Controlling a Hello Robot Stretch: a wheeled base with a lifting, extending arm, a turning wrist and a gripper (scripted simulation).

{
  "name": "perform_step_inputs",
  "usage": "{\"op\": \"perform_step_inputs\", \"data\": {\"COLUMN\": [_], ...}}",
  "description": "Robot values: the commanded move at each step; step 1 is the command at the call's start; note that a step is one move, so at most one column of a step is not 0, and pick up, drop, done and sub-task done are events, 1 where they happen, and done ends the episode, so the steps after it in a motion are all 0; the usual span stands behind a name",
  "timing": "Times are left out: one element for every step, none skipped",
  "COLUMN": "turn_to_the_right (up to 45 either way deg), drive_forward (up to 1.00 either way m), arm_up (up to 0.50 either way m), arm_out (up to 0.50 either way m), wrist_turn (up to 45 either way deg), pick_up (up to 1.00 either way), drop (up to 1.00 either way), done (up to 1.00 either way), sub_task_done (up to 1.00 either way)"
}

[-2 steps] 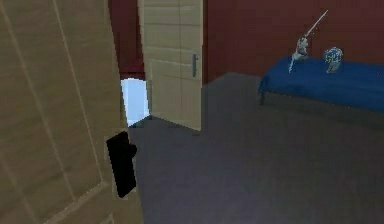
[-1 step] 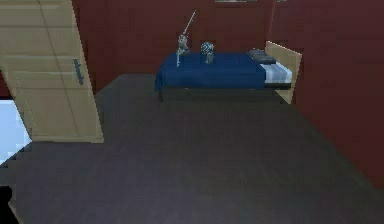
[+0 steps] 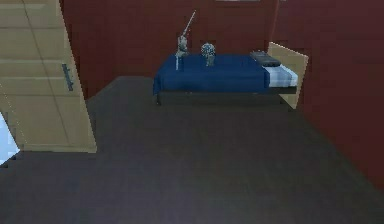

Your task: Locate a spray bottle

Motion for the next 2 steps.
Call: {"op": "perform_step_inputs", "data": {"turn_to_the_right": [45.0,45.0], "drive_forward": [0.0,0.0], "arm_up": [0.0,0.0], "arm_out": [0.0,0.0], "wrist_turn": [0.0,0.0], "pick_up": [0.0,0.0], "drop": [0.0,0.0], "done": [0.0,0.0], "sub_task_done": [0.0,0.0]}}
